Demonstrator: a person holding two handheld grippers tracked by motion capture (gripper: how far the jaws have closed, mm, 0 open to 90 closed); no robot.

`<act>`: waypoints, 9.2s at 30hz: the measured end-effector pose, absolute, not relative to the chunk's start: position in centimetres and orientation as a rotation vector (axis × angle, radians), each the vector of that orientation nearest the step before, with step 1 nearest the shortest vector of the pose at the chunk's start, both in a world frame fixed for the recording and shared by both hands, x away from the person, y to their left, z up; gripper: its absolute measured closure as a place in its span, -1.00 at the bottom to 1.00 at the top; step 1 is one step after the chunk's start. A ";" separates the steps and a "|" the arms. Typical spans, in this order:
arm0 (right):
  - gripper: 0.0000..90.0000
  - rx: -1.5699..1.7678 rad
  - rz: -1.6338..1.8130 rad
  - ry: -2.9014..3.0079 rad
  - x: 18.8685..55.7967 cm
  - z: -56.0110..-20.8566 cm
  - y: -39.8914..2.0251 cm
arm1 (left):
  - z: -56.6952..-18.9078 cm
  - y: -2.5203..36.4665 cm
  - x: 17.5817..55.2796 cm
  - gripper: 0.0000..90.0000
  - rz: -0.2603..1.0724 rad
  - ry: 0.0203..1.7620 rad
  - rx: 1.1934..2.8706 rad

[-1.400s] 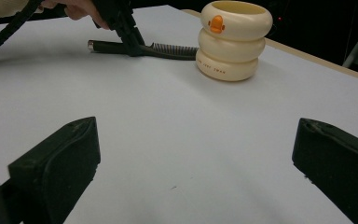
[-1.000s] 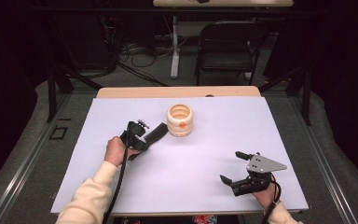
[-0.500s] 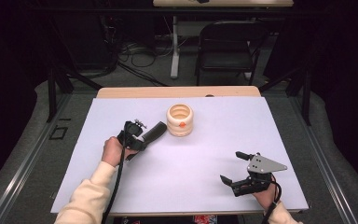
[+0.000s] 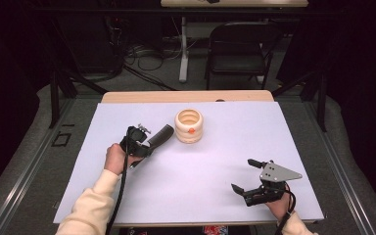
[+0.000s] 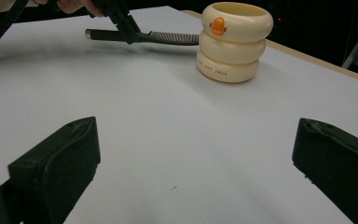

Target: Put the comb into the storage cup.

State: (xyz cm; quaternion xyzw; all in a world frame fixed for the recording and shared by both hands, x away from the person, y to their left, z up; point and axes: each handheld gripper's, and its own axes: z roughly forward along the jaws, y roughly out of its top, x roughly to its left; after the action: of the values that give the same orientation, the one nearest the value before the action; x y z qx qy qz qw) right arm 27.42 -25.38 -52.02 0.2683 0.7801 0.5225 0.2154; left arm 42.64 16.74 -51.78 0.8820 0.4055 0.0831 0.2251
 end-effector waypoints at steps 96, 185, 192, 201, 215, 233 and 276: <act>-0.99 0.752 1.440 2.168 27.6 -52.1 -25.3 | -51.0 16.4 41.9 0.60 0.408 1.000 1.923; -0.99 0.762 1.443 2.159 27.6 -52.2 -25.4 | -46.9 12.1 44.5 0.60 0.375 0.809 1.673; -0.99 0.767 1.443 2.159 27.6 -52.2 -25.4 | -46.6 11.6 44.9 0.60 0.378 0.796 1.673; -0.99 0.771 1.445 2.158 27.6 -52.1 -25.5 | -46.2 10.9 45.3 0.60 0.384 0.780 1.670; -0.99 0.770 1.444 2.157 27.6 -52.1 -25.5 | -45.9 9.9 46.2 0.60 0.382 0.763 1.660; -0.99 0.772 1.445 2.157 27.6 -52.1 -25.5 | -45.5 8.8 47.0 0.60 0.382 0.746 1.637; -0.99 0.766 1.444 2.152 27.6 -52.1 -25.6 | -45.6 6.6 48.5 0.60 0.405 0.703 1.595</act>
State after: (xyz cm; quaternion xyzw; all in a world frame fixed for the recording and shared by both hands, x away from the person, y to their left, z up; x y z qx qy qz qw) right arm 27.63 -25.61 -52.14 0.2767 0.7772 0.5216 0.2177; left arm 48.46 6.59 -45.59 0.6952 0.3066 0.1766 0.6258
